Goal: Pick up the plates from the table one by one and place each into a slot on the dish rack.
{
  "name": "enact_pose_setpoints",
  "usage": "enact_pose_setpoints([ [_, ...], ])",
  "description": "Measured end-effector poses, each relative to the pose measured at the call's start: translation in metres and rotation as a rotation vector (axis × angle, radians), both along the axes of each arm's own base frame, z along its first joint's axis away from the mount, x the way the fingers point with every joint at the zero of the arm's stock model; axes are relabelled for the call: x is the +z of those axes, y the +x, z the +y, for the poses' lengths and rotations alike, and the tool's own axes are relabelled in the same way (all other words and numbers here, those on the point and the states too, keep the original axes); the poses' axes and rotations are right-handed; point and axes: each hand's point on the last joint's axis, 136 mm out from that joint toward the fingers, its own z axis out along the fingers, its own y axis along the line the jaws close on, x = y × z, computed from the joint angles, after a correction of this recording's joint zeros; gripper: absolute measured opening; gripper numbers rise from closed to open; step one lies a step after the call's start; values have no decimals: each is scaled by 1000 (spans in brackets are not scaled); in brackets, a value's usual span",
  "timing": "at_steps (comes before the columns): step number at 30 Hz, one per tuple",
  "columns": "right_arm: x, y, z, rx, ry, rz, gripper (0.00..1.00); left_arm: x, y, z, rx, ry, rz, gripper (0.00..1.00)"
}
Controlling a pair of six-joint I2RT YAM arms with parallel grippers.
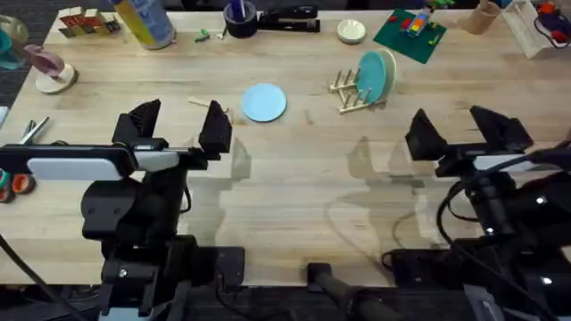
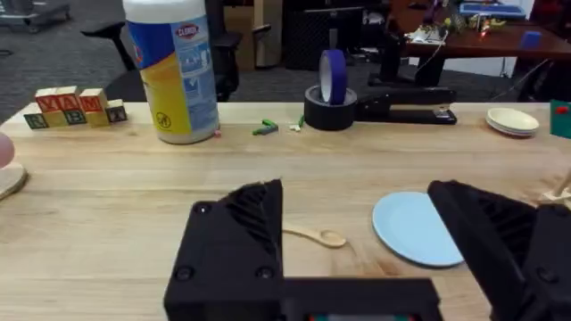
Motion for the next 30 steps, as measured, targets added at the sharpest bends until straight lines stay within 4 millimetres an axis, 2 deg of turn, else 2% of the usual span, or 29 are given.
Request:
enact_pose_setpoints([
  [5, -14, -15, 0, -1, 10, 185, 992, -1, 0, 0, 1, -4, 34, 993],
  [7, -10, -17, 0, -2, 11, 229, 992, 2, 1, 0, 1, -7, 60, 993],
  [13, 42, -4, 0, -1, 11, 268, 992, 32, 14, 0, 1, -14, 122, 993],
  [20, 76, 23, 6, 29, 22, 483, 992, 78, 51, -11, -65, -24, 222, 993],
  [30, 113, 50, 9, 41, 32, 697, 991, 97, 82, -24, -133, -59, 520, 992],
])
